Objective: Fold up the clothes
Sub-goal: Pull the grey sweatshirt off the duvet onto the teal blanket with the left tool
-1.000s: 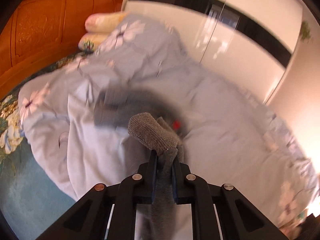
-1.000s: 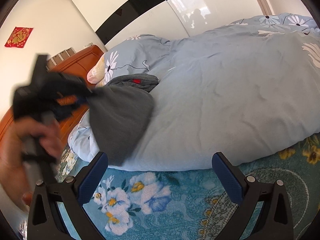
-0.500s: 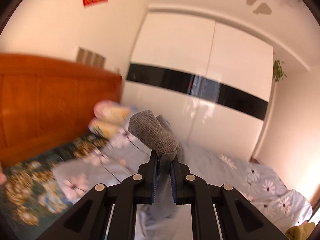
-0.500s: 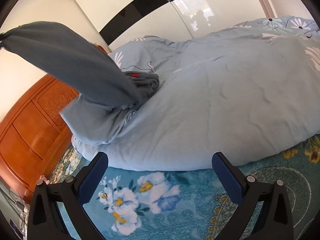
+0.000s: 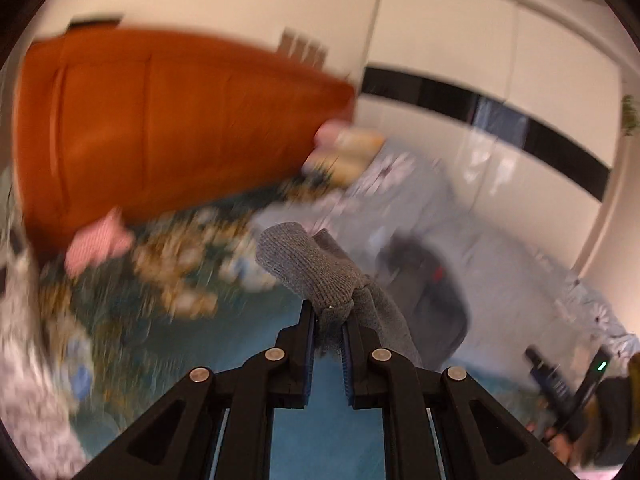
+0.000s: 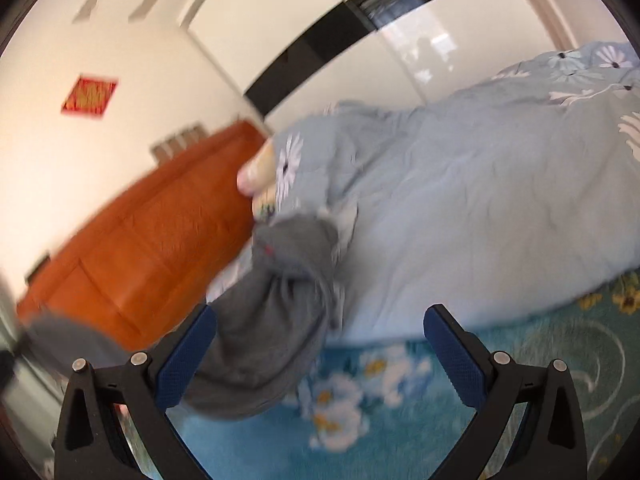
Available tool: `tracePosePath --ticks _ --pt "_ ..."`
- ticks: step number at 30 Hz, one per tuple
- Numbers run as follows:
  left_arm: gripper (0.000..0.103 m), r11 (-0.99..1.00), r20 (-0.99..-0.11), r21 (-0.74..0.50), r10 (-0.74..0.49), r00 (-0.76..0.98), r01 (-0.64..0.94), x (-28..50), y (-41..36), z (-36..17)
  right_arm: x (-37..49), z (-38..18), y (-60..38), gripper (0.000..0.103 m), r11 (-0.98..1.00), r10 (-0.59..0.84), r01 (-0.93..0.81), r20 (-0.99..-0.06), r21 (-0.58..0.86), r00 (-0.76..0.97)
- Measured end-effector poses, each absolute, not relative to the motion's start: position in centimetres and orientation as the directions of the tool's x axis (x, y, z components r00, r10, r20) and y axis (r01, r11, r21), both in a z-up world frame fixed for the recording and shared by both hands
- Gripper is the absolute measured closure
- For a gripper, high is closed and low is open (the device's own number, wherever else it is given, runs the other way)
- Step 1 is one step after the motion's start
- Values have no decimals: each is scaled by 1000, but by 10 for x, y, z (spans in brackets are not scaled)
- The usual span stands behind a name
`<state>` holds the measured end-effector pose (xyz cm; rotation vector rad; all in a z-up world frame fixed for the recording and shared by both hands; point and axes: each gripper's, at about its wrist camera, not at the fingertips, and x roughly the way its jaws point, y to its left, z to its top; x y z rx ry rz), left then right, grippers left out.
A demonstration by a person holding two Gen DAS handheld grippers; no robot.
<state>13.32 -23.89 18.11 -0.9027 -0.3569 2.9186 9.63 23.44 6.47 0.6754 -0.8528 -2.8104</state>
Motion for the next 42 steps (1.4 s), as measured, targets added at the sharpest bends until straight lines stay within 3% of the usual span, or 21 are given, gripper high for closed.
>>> tracePosePath --ticks 4,9,16,23,27,31,37,42 --pt "91 -914 -661 -387 181 -728 123 148 -270 92 118 20 202 0 -907 -247 -14 -557 421 -793" --pt "91 -896 -676 -418 198 -709 148 165 -255 59 164 -28 196 7 -902 -323 -14 -698 431 -639" --pt "91 -857 -593 -487 183 -784 169 208 -256 85 203 -10 214 9 -916 -293 -26 -713 400 -637" --pt "91 -846 -494 -500 105 -863 183 253 -294 125 223 20 218 9 -914 -291 -22 -691 406 -662" --pt "91 -815 -487 -512 14 -873 273 273 -339 126 241 33 209 9 -924 -288 5 -687 383 -668" --pt "91 -760 -567 -522 -32 -823 388 267 -393 105 248 33 198 9 -931 -294 22 -710 365 -639" --pt "90 -793 -644 -441 -46 -764 419 225 -403 78 247 41 168 9 -943 -311 96 -743 318 -593" --pt "86 -740 -711 -468 -9 -703 483 208 -417 46 240 52 149 9 -952 -295 114 -755 284 -586"
